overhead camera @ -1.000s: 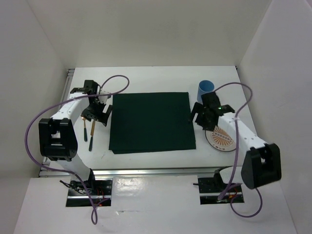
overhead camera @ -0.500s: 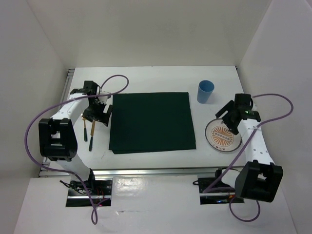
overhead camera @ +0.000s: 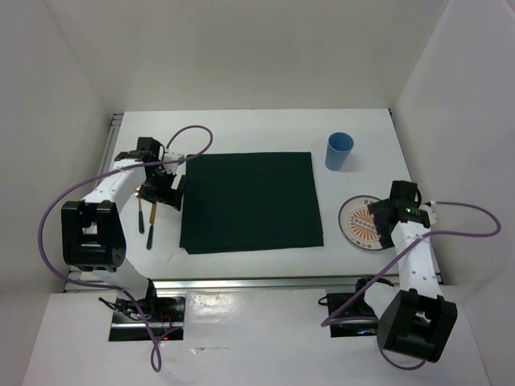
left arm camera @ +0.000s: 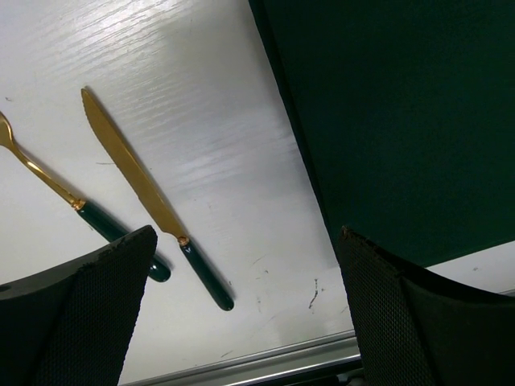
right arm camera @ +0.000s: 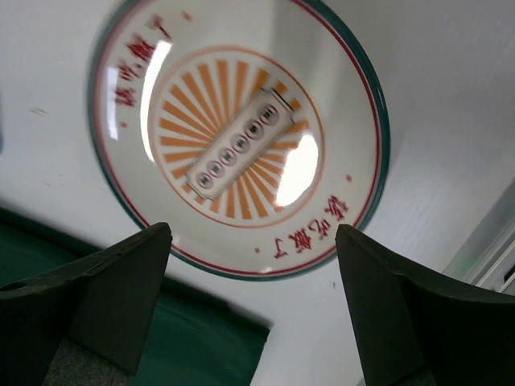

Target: Set the dinner table for one person

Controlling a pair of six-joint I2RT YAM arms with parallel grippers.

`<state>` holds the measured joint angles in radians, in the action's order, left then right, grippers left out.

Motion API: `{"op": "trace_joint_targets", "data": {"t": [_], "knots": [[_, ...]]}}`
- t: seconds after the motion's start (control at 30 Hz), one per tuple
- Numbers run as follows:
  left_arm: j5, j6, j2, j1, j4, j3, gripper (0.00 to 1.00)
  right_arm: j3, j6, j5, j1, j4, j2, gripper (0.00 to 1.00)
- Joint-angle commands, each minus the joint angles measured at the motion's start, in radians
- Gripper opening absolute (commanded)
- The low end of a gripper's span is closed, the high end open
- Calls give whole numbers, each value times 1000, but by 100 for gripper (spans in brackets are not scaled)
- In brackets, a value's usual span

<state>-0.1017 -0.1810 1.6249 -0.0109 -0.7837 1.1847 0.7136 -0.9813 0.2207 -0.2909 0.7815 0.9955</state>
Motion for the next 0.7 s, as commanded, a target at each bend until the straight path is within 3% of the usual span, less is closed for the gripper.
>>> {"op": "trace_joint_targets", "data": {"t": [0.0,0.23,0.67], "knots": [[-55,-5,-26,-4,23,-7,99,-89,-161,-65,-4,53,-34,91],[-55,-26,-16,-4,32,3,99,-210,-243,-179,-4,-5,-55,91],[-64,-17,-7,-14,-8,32,99,-315,-275,-179,-4,-244,-43,82]]}}
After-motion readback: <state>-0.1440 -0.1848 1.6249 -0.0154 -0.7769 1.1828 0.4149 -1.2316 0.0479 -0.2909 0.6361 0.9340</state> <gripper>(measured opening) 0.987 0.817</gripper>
